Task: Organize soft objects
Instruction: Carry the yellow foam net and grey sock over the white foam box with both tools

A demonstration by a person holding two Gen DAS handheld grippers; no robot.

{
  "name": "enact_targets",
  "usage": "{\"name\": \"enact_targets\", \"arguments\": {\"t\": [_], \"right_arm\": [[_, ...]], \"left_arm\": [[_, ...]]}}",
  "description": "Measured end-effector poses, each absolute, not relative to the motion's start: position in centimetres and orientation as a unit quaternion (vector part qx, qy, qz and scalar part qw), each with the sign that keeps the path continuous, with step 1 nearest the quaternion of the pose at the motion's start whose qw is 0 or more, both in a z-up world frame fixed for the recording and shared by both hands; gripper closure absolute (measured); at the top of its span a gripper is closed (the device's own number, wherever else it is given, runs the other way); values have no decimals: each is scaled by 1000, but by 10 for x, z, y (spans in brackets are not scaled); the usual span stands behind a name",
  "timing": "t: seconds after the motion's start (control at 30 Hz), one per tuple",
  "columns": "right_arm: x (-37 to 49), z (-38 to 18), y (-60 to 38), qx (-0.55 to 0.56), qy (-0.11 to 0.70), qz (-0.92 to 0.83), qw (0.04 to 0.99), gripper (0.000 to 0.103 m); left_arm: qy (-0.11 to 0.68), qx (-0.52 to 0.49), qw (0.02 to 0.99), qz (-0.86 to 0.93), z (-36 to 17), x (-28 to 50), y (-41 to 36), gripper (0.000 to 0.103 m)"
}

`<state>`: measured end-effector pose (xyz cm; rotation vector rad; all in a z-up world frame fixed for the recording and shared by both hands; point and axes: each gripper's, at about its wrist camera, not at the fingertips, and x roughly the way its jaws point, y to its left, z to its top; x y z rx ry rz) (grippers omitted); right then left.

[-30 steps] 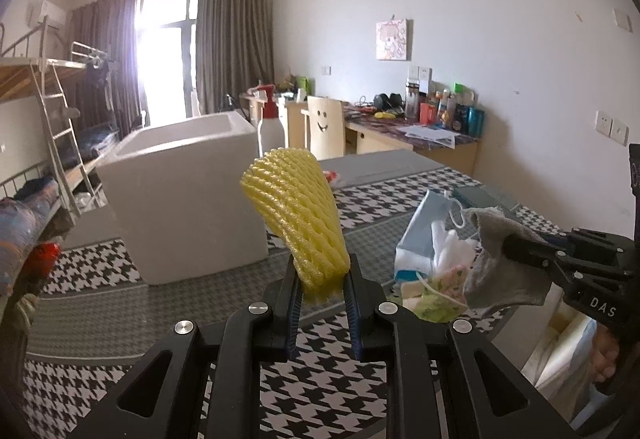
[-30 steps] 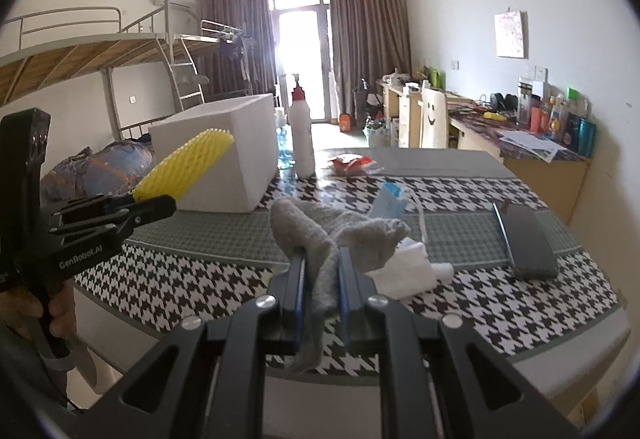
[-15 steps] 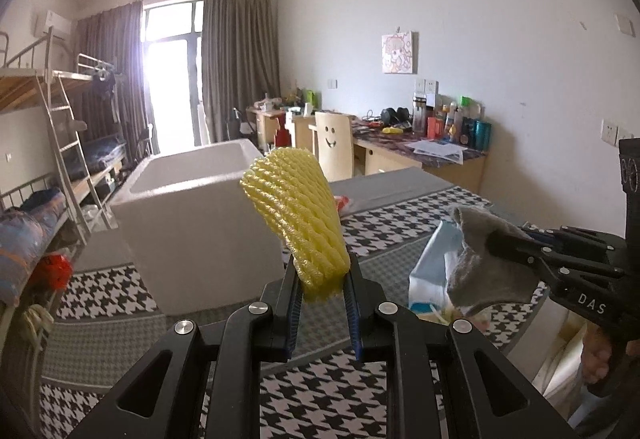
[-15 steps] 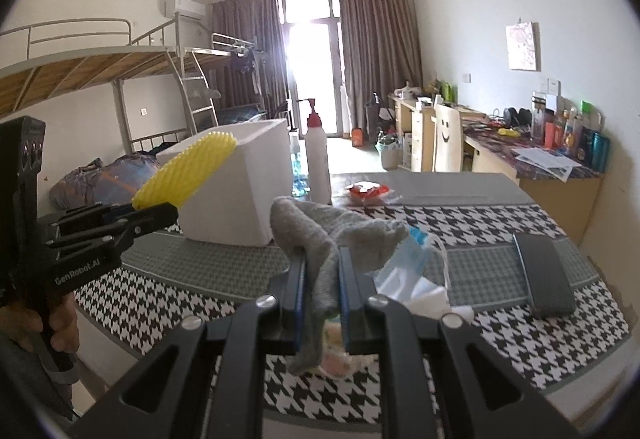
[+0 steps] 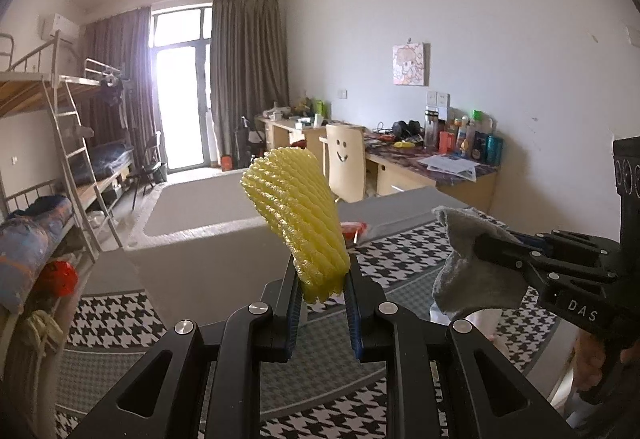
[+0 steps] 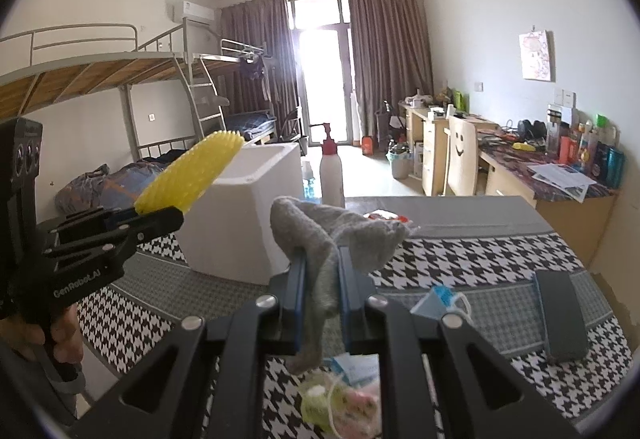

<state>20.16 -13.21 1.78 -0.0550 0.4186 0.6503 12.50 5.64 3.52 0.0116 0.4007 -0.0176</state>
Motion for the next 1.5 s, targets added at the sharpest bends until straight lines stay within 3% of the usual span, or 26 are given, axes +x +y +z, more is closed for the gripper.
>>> {"name": "enact_targets", "arguments": {"t": [1.5], "right_arm": [[238,72,-86,-43,170,330,928,85]], "left_arm": [[158,23,986,46,78,169,78,82]]}}
